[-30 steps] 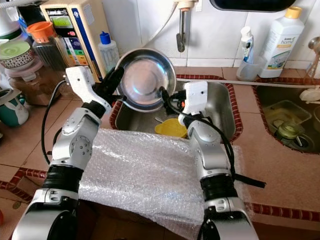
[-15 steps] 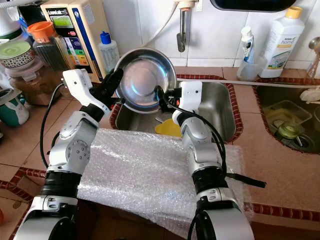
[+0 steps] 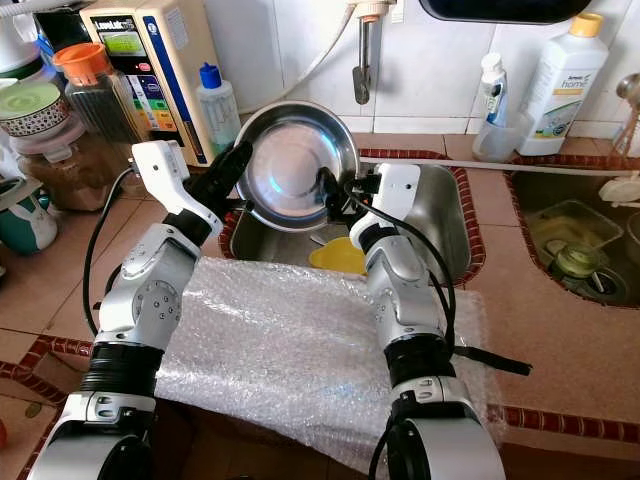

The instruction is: Kitchen organization

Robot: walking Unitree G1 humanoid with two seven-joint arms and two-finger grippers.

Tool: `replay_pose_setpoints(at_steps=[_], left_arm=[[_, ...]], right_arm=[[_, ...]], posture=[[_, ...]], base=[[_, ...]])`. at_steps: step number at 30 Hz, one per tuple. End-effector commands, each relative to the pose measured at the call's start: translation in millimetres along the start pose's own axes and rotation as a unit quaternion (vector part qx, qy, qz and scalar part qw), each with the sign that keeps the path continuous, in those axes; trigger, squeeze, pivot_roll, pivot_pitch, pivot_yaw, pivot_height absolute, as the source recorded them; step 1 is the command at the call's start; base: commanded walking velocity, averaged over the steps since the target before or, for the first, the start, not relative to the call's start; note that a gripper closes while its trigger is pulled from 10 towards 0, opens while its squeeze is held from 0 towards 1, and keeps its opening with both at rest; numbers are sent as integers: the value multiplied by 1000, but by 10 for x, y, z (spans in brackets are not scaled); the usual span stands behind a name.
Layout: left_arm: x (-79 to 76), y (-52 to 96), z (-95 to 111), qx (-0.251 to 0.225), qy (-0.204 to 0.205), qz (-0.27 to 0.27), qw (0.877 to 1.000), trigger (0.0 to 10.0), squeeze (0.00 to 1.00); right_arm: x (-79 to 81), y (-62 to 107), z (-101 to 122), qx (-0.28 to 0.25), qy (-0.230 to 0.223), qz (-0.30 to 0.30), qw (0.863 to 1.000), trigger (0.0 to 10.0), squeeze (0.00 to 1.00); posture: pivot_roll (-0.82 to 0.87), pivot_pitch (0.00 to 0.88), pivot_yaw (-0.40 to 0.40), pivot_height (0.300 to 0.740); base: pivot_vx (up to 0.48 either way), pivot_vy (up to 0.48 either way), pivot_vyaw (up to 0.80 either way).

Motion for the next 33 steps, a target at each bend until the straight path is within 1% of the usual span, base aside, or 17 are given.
replay_pose_setpoints(at_steps=[1, 2, 3, 11, 12, 13, 14, 15, 18, 19, 20, 25, 26, 27, 31, 32, 33], left_arm=[[-44, 4, 36, -2, -7, -11, 1000, 0, 0], [-44, 4, 36, -2, -7, -11, 1000, 0, 0], [-38, 7, 40, -2, -7, -10, 1000, 0, 0], [-2, 33, 38, -1, -8, -6, 1000, 0, 0], [-2, 35, 33, 0, -8, -5, 1000, 0, 0], [0, 35, 32, 0, -8, -5, 1000, 0, 0], [2, 34, 32, 0, -8, -5, 1000, 0, 0], [2, 34, 32, 1, -9, -5, 1000, 0, 0], [11, 31, 36, 1, -10, -4, 1000, 0, 0], [11, 30, 35, 2, -9, -4, 1000, 0, 0], [2, 26, 30, 3, -8, -6, 1000, 0, 0], [-43, 17, -26, 9, -5, -11, 1000, 0, 0], [-55, 15, -48, 11, -4, -12, 1000, 0, 0], [-58, 15, -54, 11, -3, -12, 1000, 0, 0], [-76, 8, -87, 16, -3, -15, 1000, 0, 0], [-65, 8, -91, 17, -4, -12, 1000, 0, 0], [-47, 7, -94, 18, -7, -8, 1000, 0, 0]], right_arm=[[43, -28, 79, -11, -2, 11, 1000, 2275, 0], [43, -28, 79, -11, -2, 11, 1000, 2275, 0], [29, -19, 75, -11, -2, 10, 1000, 0, 0], [-153, 58, 50, -7, -3, -13, 1000, 0, 0], [-156, 72, 53, -7, 1, -9, 1000, 2431, 0], [-157, 80, 54, -6, 4, -7, 1000, 2431, 0], [-167, 94, 51, -4, 10, -5, 1000, 9647, 0], [-180, 106, 48, -3, 15, -4, 1000, 10000, 0], [-301, 185, 73, -2, 21, -7, 1000, 10000, 0], [-317, 199, 84, -3, 20, -6, 1000, 6980, 0], [-334, 215, 100, -5, 19, -4, 1000, 39, 0], [-286, 244, 140, -11, 11, 7, 1000, 0, 0], [-204, 272, 168, -14, 10, 26, 999, 0, 0], [-169, 285, 180, -16, 12, 35, 999, 0, 0], [-94, 366, 205, -14, 25, 56, 998, 0, 0], [-121, 383, 236, -18, 35, 48, 998, 4588, 0], [-173, 406, 289, -25, 52, 32, 998, 6941, 0]], posture=[[107, 22, 106, 740], [107, 22, 106, 740], [107, 22, 106, 740], [105, 22, 106, 740], [105, 22, 106, 740], [105, 24, 109, 740], [105, 24, 109, 740], [105, 24, 109, 740], [99, 24, 112, 740], [99, 24, 112, 740], [96, 23, 113, 740], [86, 21, 117, 740], [82, 20, 118, 740], [80, 20, 119, 740], [71, 19, 124, 740], [71, 19, 124, 740], [68, 21, 123, 740]], base=[[0, 0, 0], [0, 0, 0], [0, 0, 0], [0, 0, 0], [0, 0, 0], [0, 0, 0], [0, 0, 0], [0, 0, 0], [0, 0, 0], [0, 0, 0], [0, 0, 0], [0, 0, 0], [0, 0, 0], [0, 0, 0], [0, 0, 0], [0, 0, 0], [0, 0, 0]])
Point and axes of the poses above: a point about 5 cm out from each wrist's last joint towards the gripper, its own y axis pointing back from the gripper into the wrist, its own z axis along the axis of the wrist's last joint, x = y × z, the point moved 6 cm from there along -y, pointing out of the wrist towards the gripper, and after that the axes turned 7 degrees about y, right-handed, at the moved point
